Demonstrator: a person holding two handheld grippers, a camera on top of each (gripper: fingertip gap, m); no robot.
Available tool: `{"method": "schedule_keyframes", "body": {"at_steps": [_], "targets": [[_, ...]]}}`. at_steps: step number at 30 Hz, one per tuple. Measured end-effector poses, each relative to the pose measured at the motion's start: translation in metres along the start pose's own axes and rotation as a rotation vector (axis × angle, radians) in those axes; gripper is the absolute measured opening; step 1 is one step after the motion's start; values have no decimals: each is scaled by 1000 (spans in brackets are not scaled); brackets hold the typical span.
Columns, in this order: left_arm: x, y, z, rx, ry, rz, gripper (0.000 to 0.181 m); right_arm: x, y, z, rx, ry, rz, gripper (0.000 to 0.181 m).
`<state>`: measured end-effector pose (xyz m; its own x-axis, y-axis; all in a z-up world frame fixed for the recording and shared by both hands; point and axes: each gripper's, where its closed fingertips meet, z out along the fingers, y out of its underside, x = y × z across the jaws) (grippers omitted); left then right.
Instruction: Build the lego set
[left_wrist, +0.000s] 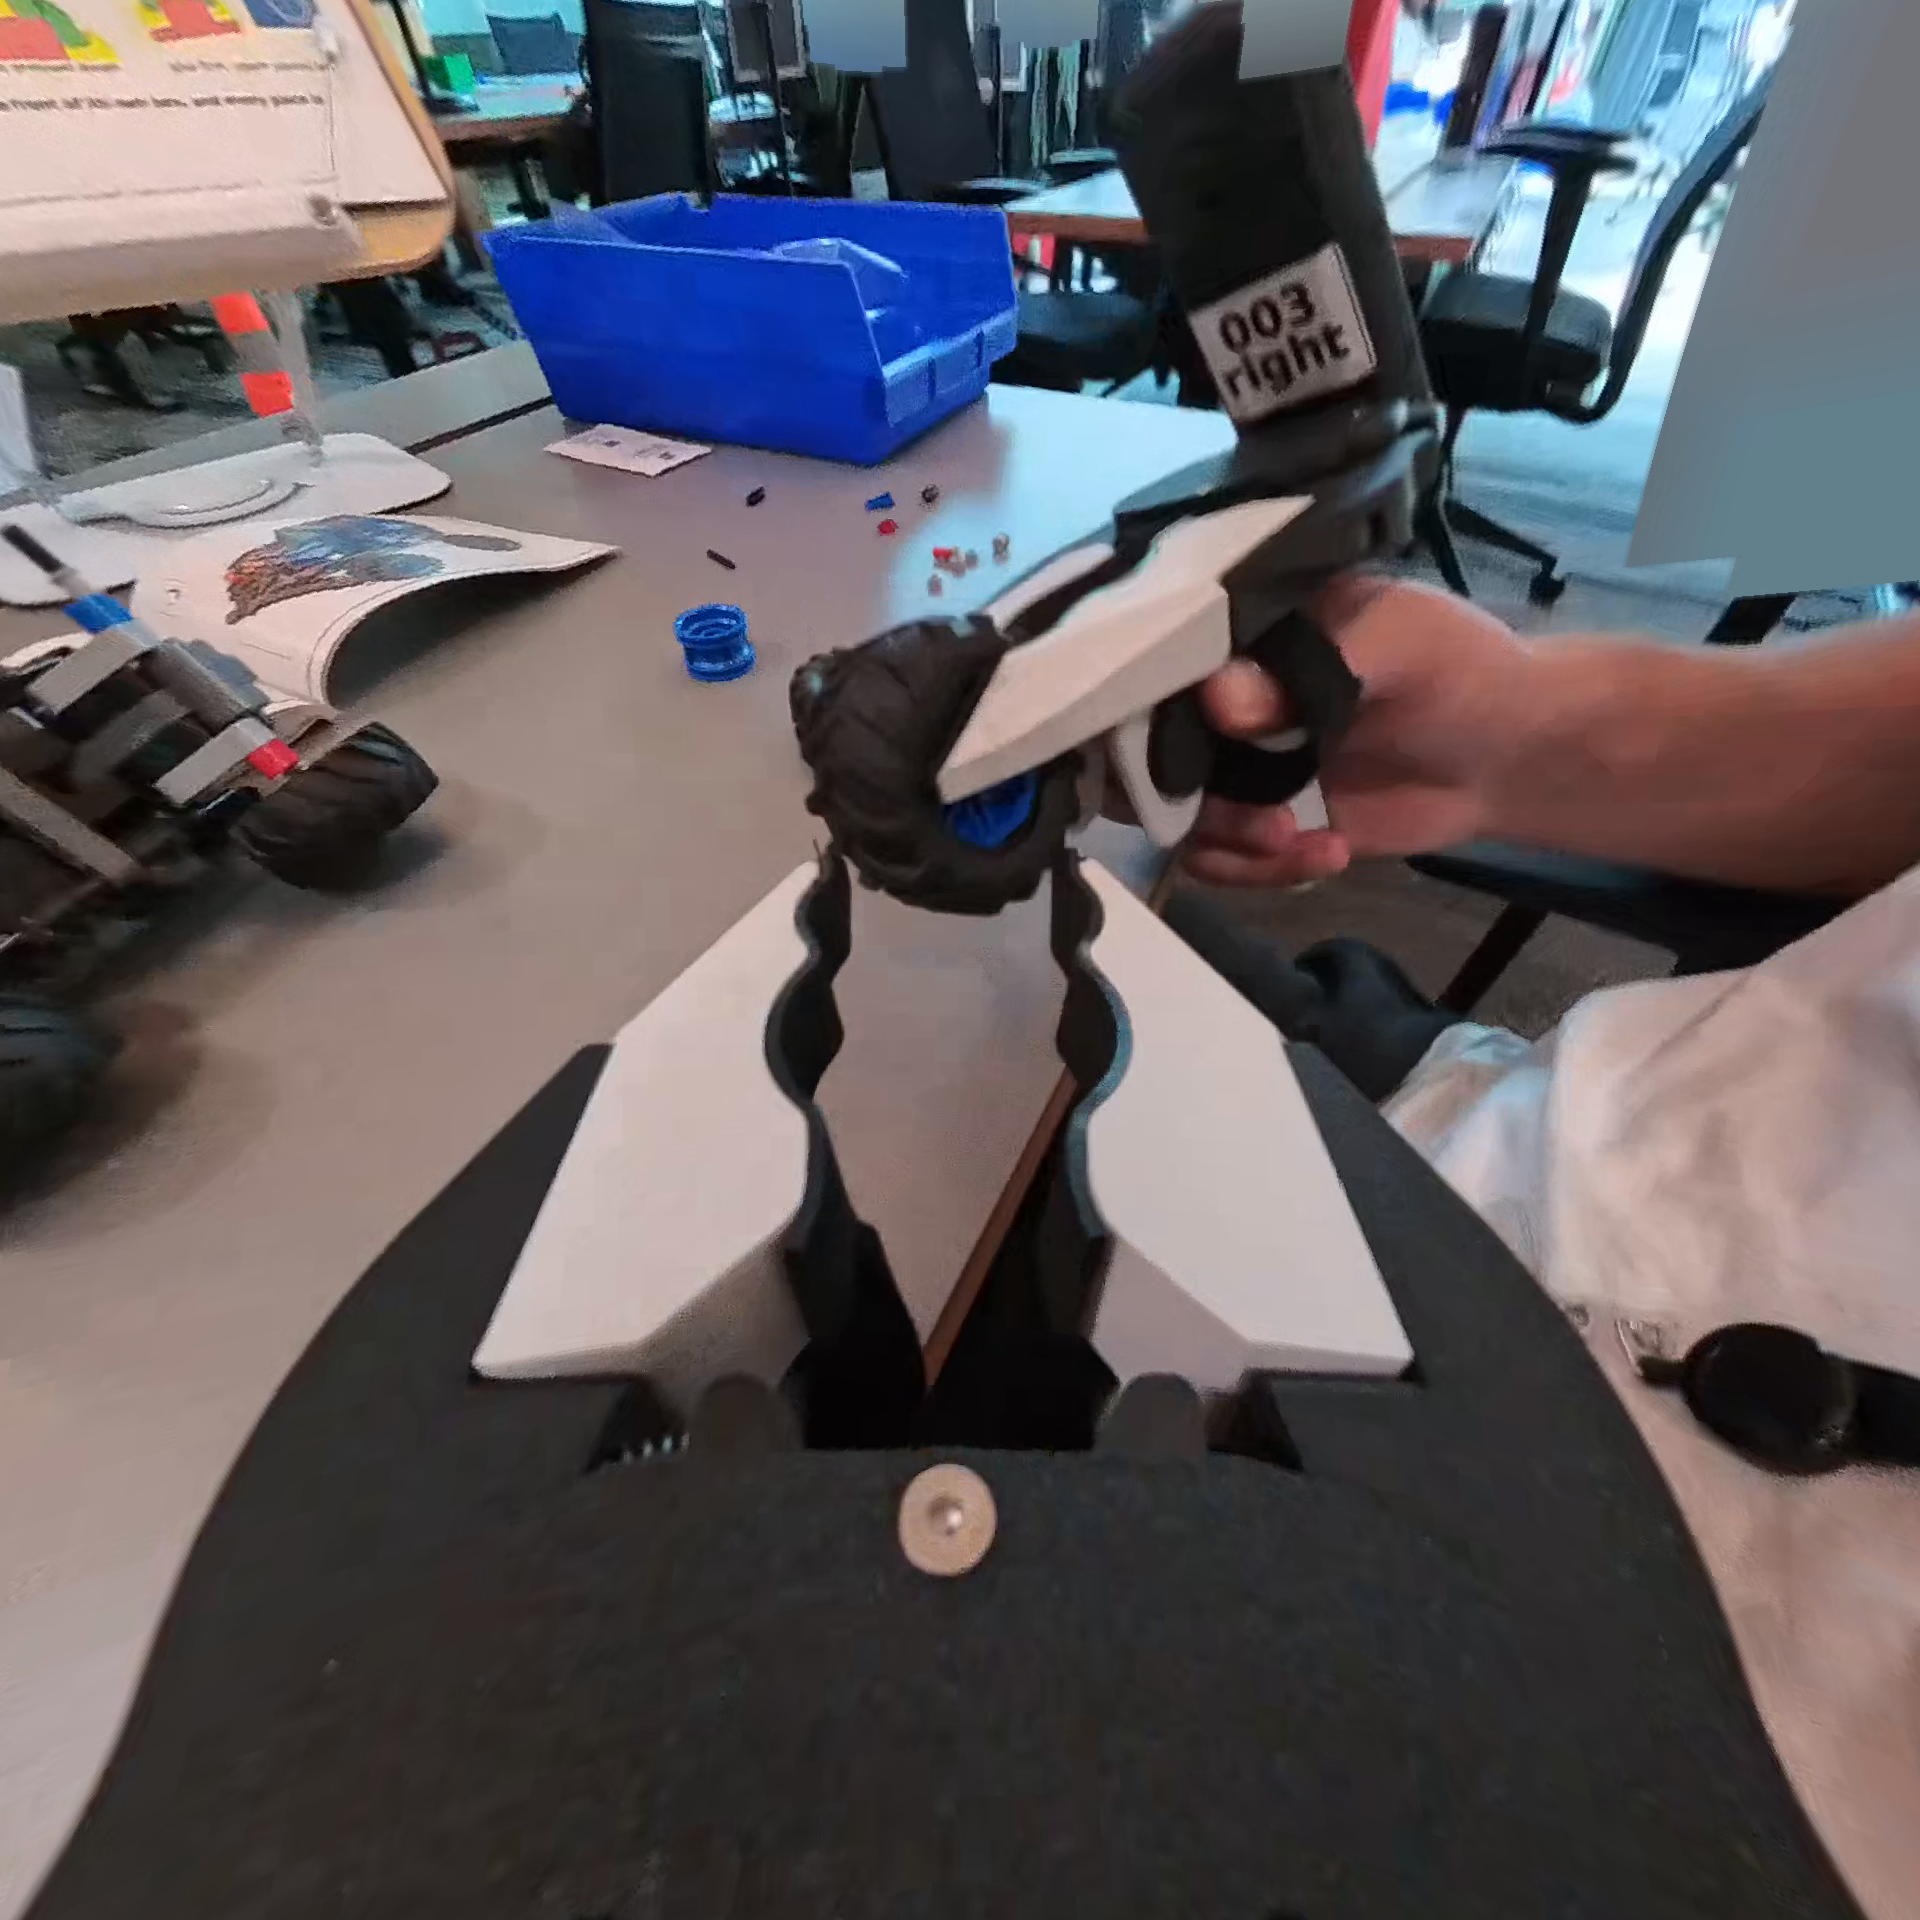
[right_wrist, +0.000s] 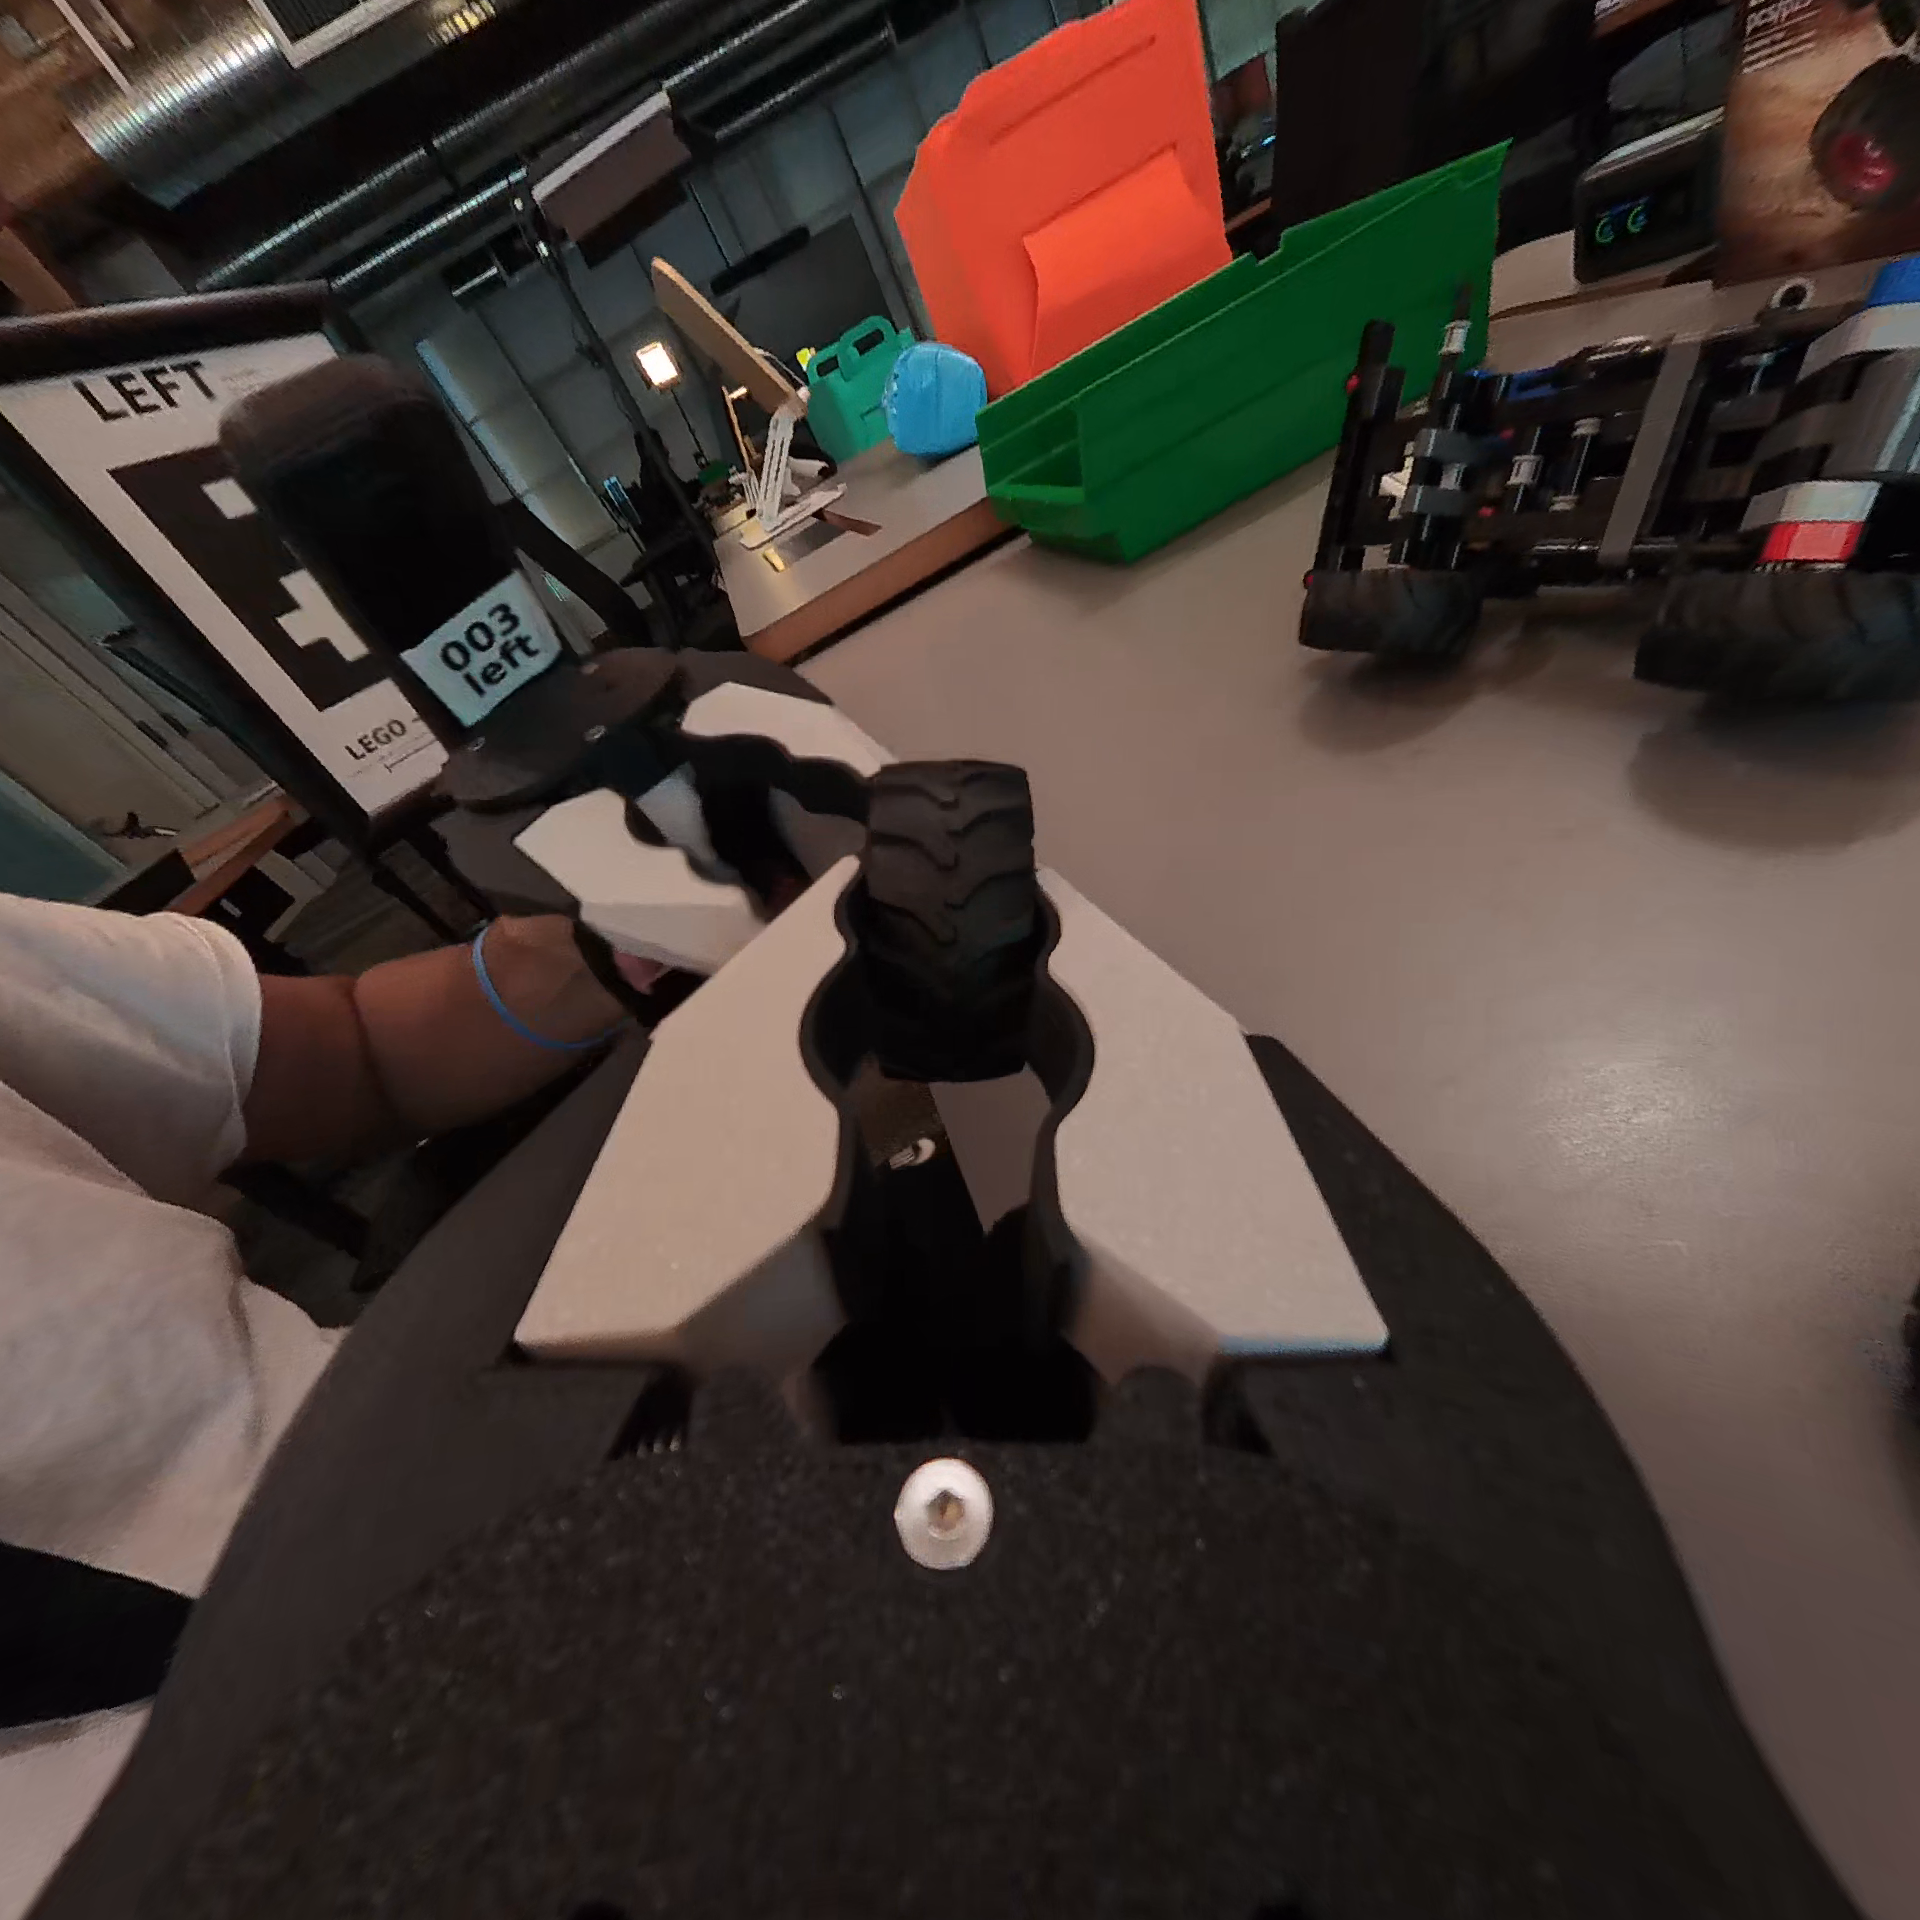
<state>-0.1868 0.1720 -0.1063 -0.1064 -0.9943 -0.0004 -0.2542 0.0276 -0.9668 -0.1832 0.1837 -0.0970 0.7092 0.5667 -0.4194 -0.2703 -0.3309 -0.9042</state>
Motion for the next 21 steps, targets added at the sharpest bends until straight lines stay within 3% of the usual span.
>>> {"method": "schedule_keyframes", "body": {"at_steps": [3,9,15,21], "targets": [[-8,-2,1,34,-49,-47,23,-3,2,3,20,16,-22,24],[-13,7,7,-33,-138,-94,17,7,7,4,12,106,-36,23],[-22,15,9,-130,-357,77,13,17,14,5,54,251,30,23],[-25,17,12,-149,-414,144,11,23,16,3,89,279,114,23]]}}
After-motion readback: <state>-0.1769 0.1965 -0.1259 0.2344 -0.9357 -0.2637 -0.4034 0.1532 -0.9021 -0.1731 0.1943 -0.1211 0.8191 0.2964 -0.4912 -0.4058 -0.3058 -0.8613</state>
